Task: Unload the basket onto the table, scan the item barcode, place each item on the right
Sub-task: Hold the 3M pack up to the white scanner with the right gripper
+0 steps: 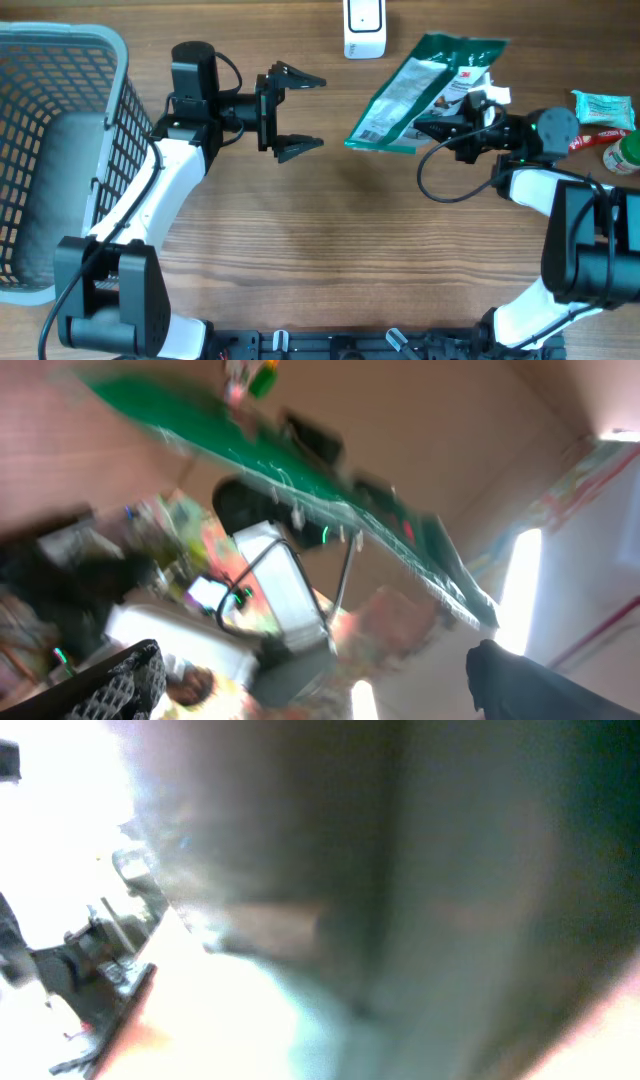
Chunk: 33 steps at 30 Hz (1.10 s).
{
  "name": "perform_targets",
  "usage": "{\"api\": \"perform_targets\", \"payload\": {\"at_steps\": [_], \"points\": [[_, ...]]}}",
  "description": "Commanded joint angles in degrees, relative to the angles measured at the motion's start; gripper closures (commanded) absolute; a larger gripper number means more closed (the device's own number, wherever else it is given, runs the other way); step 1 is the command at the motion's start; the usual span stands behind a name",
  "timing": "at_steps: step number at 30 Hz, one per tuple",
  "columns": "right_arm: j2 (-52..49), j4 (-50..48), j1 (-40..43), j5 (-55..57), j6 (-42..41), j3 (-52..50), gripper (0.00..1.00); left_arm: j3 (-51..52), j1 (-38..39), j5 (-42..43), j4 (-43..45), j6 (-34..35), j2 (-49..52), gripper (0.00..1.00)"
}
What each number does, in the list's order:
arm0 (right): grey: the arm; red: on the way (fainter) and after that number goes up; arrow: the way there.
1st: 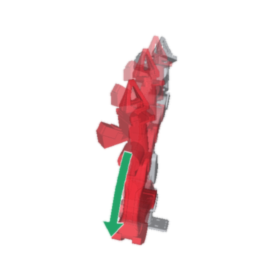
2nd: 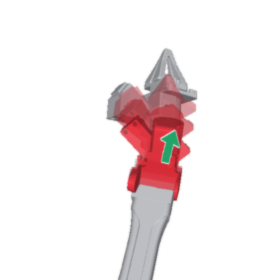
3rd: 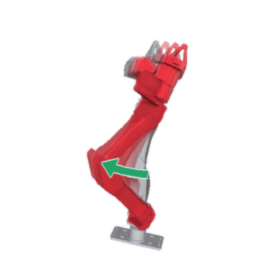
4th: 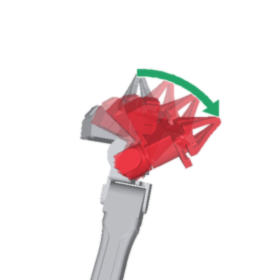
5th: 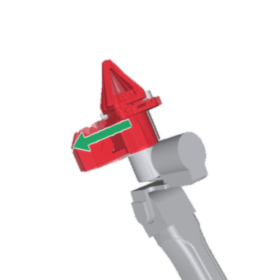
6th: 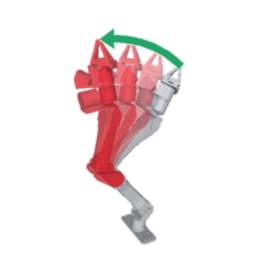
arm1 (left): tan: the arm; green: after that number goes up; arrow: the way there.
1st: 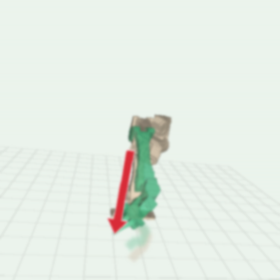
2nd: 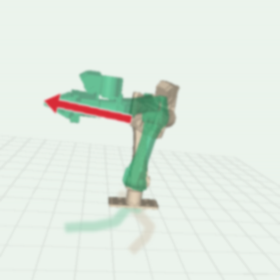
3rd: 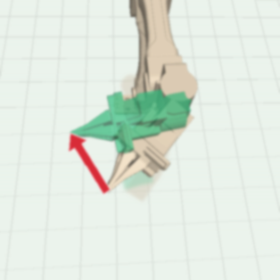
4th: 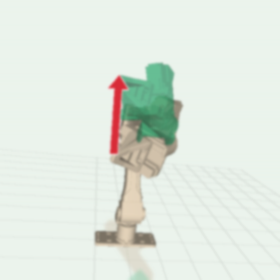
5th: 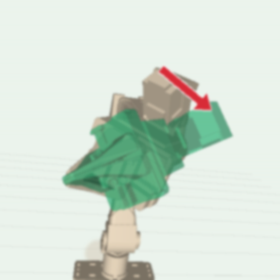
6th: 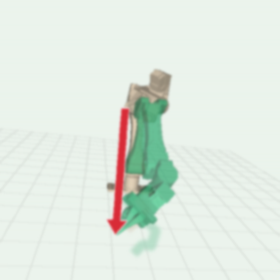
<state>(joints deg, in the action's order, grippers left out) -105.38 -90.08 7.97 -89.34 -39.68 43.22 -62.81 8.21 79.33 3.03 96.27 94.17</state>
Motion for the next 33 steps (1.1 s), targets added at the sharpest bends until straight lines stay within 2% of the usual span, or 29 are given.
{"api": "perform_targets", "payload": {"at_steps": [1, 3, 7, 11, 15, 23, 28, 29, 30, 33], "points": [[1.8, -4.8, -0.3, -3.6, -19.3, 0.8, 0.95, -0.7, 2.5, -11.6, 0.1, -17.1, -1.8, 0.01], [2.9, -4.8, -0.2, -3.6, -20.6, 0.8, 0.95, -0.7, 4.5, -17.6, -1.4, -23.7, -3.1, 0.01], [4.8, -4.8, -0.2, -3.6, -23.6, 0.8, 0.95, -0.7, 9.4, -39.4, -17.7, -37.1, -10.4, 0.01], [6.2, -4.8, -0.4, -3.6, -26.6, 0.8, 0.95, -0.7, 11.2, -57.0, -33.0, -43.6, -20.7, 0.01], [8.8, -4.8, -0.5, -3.6, -30.3, 0.8, 0.96, -0.7, 14.9, -73.9, -45.0, -45.4, -32.5, 0.01], [20.4, -4.7, -1.0, -3.7, -38.1, 0.6, 0.95, -0.7, 29.6, -98.0, -55.3, -45.9, -52.8, 0.01], [27.4, -3.7, -6.5, -3.7, -37.9, 0.3, 0.95, -0.6, 35.3, -111.4, -68.7, -39.1, -55.9, 0.00], [27.8, -3.8, -8.0, -3.7, -37.0, 0.3, 0.95, -0.6, 35.3, -112.3, -69.6, -38.8, -55.6, 0.00], [27.3, -2.9, -11.5, -3.6, -30.4, 0.3, 0.95, -0.6, 35.3, -112.7, -70.0, -38.8, -55.3, 0.00], [25.6, 5.6, -14.3, -3.6, -15.2, 0.3, 0.95, -0.6, 35.3, -113.4, -69.7, -38.8, -55.1, 0.00]]}}
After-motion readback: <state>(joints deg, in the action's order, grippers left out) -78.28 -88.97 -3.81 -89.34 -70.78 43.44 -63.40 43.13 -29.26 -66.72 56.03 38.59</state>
